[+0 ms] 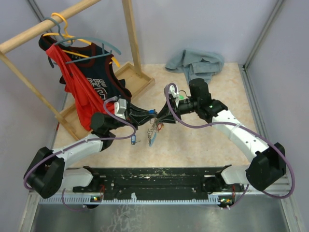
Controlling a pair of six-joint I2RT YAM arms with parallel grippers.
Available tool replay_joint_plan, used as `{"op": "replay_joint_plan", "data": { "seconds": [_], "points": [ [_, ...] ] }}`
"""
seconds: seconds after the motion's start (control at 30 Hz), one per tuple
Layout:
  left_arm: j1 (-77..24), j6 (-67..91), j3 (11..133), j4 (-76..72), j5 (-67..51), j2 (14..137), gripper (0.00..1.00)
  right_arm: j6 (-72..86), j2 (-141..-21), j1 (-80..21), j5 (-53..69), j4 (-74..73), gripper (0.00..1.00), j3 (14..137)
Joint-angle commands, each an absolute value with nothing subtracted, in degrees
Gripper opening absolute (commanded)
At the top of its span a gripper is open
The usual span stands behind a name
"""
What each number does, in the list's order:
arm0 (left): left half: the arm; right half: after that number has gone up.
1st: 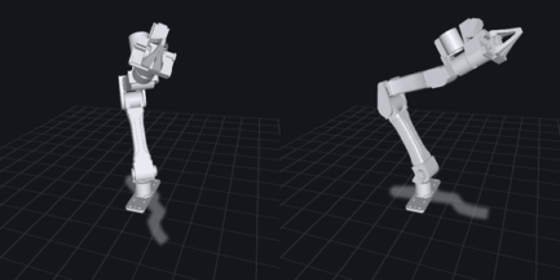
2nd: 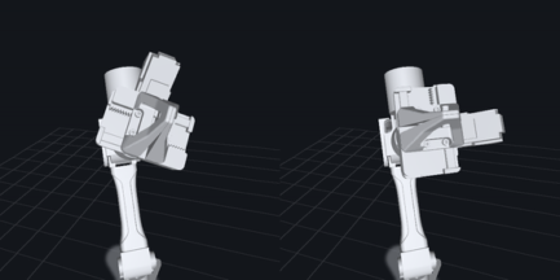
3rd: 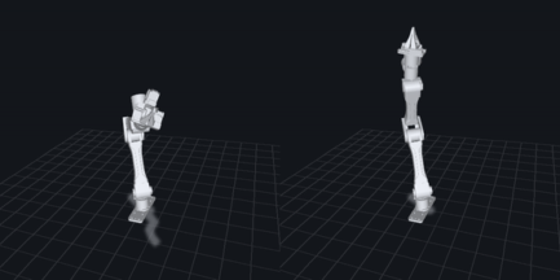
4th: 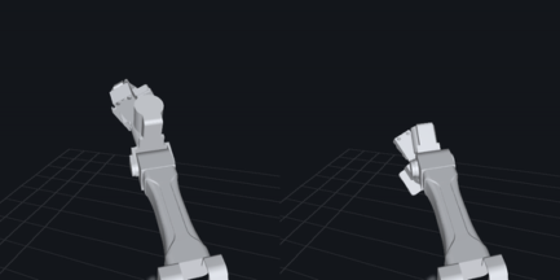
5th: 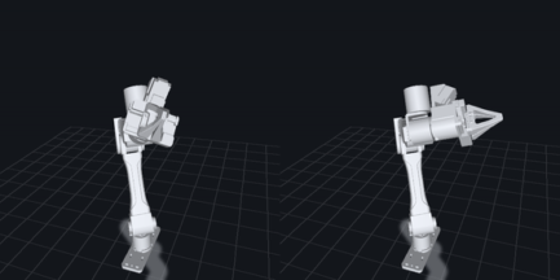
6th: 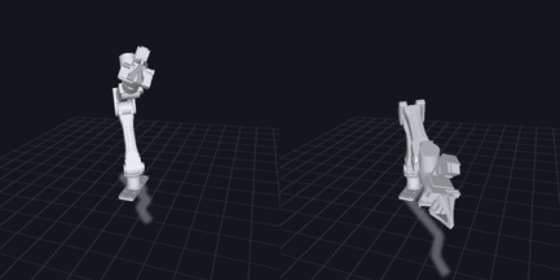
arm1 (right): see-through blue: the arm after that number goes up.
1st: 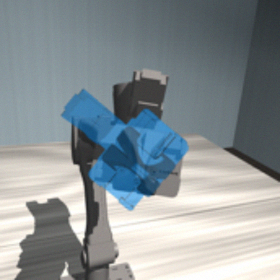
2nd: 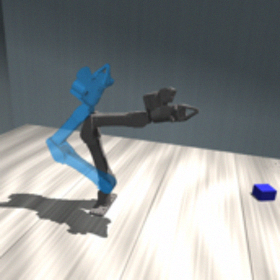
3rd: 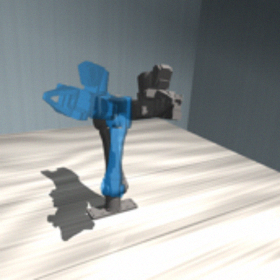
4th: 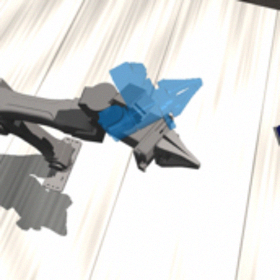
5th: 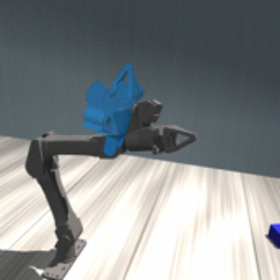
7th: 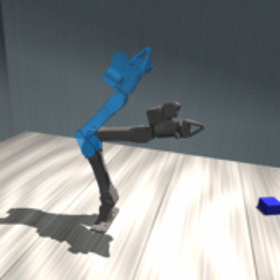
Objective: Remove the keys from the keyring
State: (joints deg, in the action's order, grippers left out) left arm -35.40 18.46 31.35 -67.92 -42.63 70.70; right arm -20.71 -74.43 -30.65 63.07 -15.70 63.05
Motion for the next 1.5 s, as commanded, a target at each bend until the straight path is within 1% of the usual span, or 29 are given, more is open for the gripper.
{"op": "replay_joint_plan", "data": {
  "seconds": [0.0, 0.13, 0.3, 0.53, 0.63, 0.77, 0.9, 1.0, 1.03, 1.27, 1.37, 1.47],
  "points": [
    [-35.73, 17.71, 31.64, -70.13, -40.57, 68.82, 0.0, -19.83, -74.27, -31.39, 64.29, -13.94, 0.28, 63.87],
    [-35.77, 18.28, 31.73, -70.3, -40.92, 68.94, 0.0, -17.95, -74.27, -31.38, 63.24, -12.07, 0.27, 63.41],
    [-35.94, 18.93, 31.9, -70.58, -41.06, 69.32, 0.0, -14.58, -74.37, -31.38, 61.94, -9.02, 0.23, 62.62],
    [-36.11, 19.09, 31.9, -70.58, -40.98, 69.52, 0.0, -14.15, -74.14, -31.38, 60.17, -9.01, 0.21, 62.86],
    [-36.12, 19.11, 31.86, -70.58, -41.0, 69.52, 0.0, -13.85, -74.06, -31.38, 60.76, -8.66, 0.17, 62.77],
    [-36.12, 19.24, 31.82, -70.62, -40.96, 69.52, 0.0, -15.8, -73.92, -31.38, 64.43, -9.65, 0.15, 63.02],
    [-36.12, 19.13, 31.74, -70.75, -40.74, 69.47, 0.0, -18.36, -73.8, -31.38, 67.57, -11.18, 0.1, 63.26],
    [-36.13, 19.08, 31.64, -70.75, -40.69, 69.35, 0.0, -20.05, -73.67, -31.38, 68.84, -12.53, 0.01, 63.61],
    [-36.12, 19.02, 31.56, -70.75, -40.61, 69.25, 0.0, -20.5, -73.68, -31.38, 69.32, -12.88, 0.0, 63.73],
    [-36.04, 16.81, 28.65, -71.72, -39.91, 66.8, 0.0, -21.96, -73.44, -30.83, 70.99, -14.41, 0.0, 64.33],
    [-35.9, 16.91, 25.43, -75.4, -38.51, 65.45, 0.0, -22.49, -73.22, -30.5, 72.93, -14.84, 0.0, 64.36],
    [-35.54, 17.03, 22.96, -81.74, -39.5, 65.81, 0.0, -22.88, -73.34, -30.5, 74.32, -15.03, 0.0, 64.3]
  ]
}}
